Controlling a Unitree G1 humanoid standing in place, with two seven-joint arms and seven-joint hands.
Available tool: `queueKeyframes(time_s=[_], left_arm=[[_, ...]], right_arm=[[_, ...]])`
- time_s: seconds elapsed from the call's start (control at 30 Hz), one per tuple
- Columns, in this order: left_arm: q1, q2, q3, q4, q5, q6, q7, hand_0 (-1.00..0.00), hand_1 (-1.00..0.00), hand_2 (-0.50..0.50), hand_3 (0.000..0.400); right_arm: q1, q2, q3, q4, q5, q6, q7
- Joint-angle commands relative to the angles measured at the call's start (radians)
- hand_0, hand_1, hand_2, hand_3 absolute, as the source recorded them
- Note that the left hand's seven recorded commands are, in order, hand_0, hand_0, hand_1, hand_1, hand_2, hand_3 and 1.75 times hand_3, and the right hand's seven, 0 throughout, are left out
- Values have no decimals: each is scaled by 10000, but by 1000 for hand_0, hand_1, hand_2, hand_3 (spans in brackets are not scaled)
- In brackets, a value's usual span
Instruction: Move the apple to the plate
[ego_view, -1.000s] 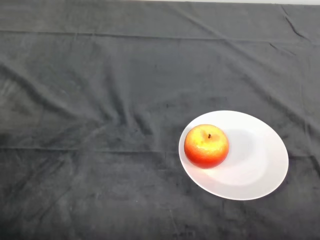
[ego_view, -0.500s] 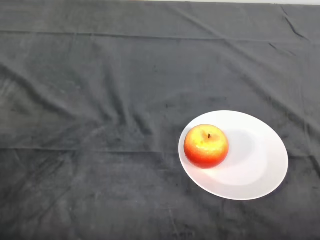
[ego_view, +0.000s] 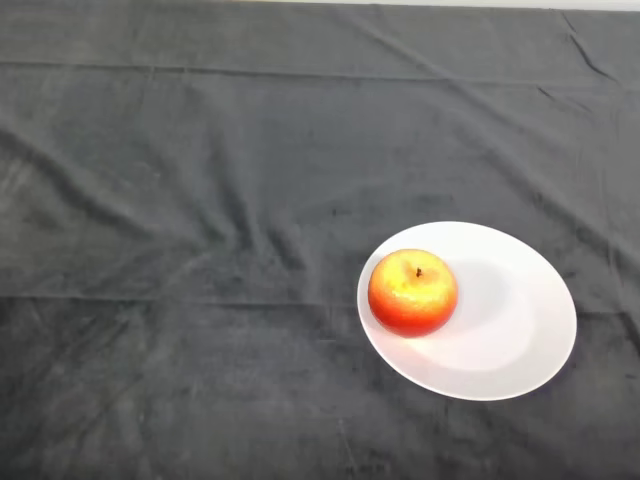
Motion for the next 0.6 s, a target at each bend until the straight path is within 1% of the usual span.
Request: queueKeyframes(time_s=[0.03, 0.17, 0.4, 0.6], left_arm=[[358, 17, 292, -379, 95, -207, -67, 0, 0, 0, 0], [221, -173, 223, -425, 254, -315, 122, 0, 0, 0, 0], [-23, -446, 141, -543, 408, -463, 160, 0, 0, 0, 0], [-80, -292, 208, -626, 445, -531, -8, 0, 0, 0, 0]], right_arm=[[782, 475, 222, 295, -210, 109, 108], [784, 475, 222, 291, -209, 111, 109], [788, 475, 220, 282, -208, 115, 110], [791, 475, 219, 276, -207, 119, 112]])
